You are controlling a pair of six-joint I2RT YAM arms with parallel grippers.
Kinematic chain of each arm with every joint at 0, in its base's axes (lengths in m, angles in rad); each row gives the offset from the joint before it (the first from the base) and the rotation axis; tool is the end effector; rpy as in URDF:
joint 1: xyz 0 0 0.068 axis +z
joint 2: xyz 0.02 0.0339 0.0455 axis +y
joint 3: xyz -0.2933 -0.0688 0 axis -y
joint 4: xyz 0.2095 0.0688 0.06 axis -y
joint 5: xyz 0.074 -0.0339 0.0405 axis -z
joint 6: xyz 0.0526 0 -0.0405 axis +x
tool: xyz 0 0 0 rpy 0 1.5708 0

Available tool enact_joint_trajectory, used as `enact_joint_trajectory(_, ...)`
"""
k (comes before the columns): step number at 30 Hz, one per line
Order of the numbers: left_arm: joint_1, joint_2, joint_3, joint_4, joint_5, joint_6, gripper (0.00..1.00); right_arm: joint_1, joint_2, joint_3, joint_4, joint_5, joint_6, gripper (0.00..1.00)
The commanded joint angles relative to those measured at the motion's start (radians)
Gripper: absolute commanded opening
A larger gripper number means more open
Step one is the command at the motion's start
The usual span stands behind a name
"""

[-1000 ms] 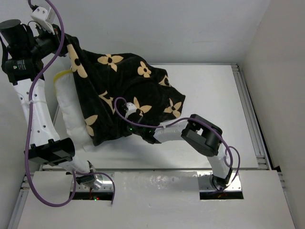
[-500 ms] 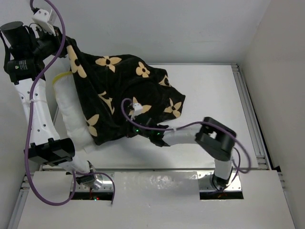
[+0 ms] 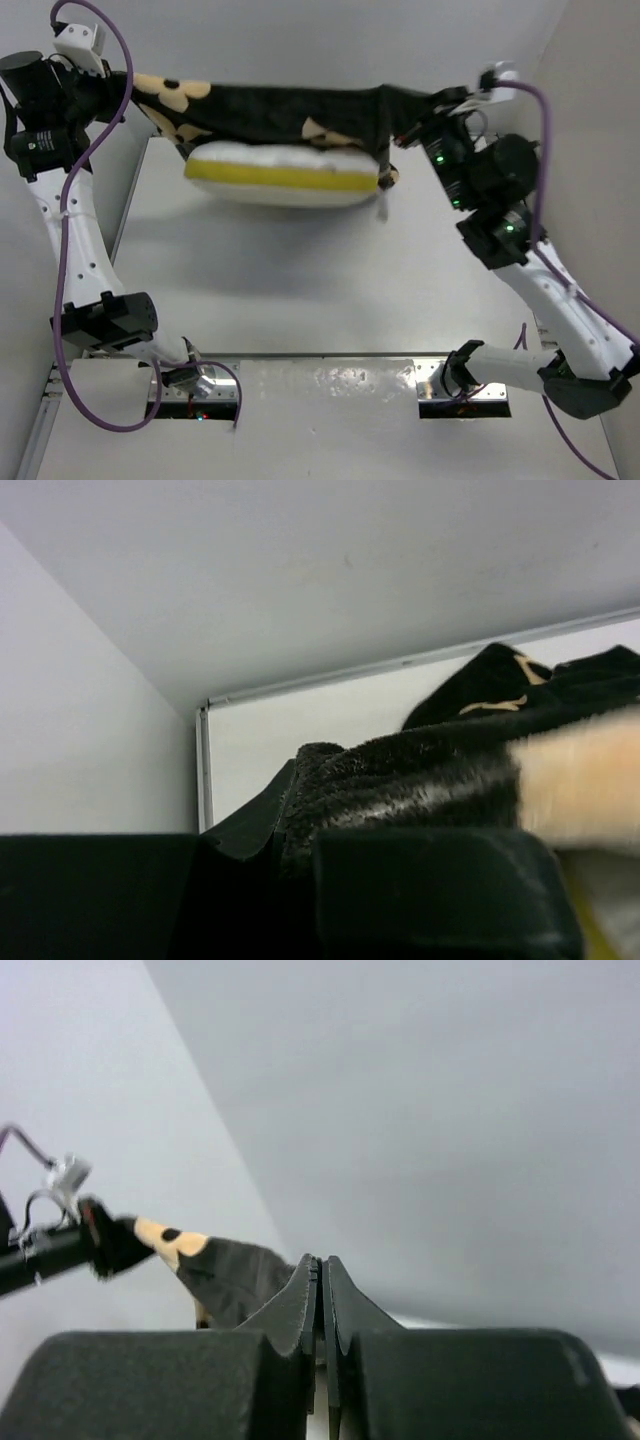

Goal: Put the pillow into the pillowcase

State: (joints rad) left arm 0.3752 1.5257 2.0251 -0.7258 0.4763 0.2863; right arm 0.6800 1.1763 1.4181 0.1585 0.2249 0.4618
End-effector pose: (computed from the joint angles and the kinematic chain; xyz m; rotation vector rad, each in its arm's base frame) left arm 0.2690 0.0800 0.5324 0.2585 1.7530 0.0502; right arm 0.1720 0.1240 0.5415 0.0731 1.2237 0.8706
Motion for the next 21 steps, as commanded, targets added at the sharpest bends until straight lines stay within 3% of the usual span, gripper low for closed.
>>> enact_joint_trajectory(1, 0.013, -0.111, 0.052, 0.170, 0.022, -0.021, 0.00, -0.019, -0.004, 0.157, -0.069, 0.025, -0.144, 0.00)
enact_joint_trajectory(7, 0.025, -0.222, 0.157, 0.382, 0.030, -0.140, 0.00, -0.025, 0.043, 0.477, -0.224, 0.014, -0.268, 0.00)
enact_joint_trajectory(12, 0.033, -0.257, 0.262, 0.477, -0.005, -0.162, 0.00, -0.025, -0.070, 0.417, -0.134, 0.053, -0.325, 0.00)
enact_joint_trajectory(16, 0.039, -0.263, 0.316, 0.500, -0.007, -0.162, 0.00, -0.023, -0.087, 0.466, -0.204, 0.038, -0.353, 0.00)
enact_joint_trajectory(19, 0.047, -0.282, 0.256, 0.503, 0.002, -0.177, 0.00, -0.025, -0.095, 0.452, -0.220, 0.053, -0.380, 0.00)
enact_joint_trajectory(21, 0.047, -0.291, 0.129, 0.528, 0.062, -0.183, 0.00, -0.022, -0.096, 0.423, -0.223, 0.070, -0.435, 0.00)
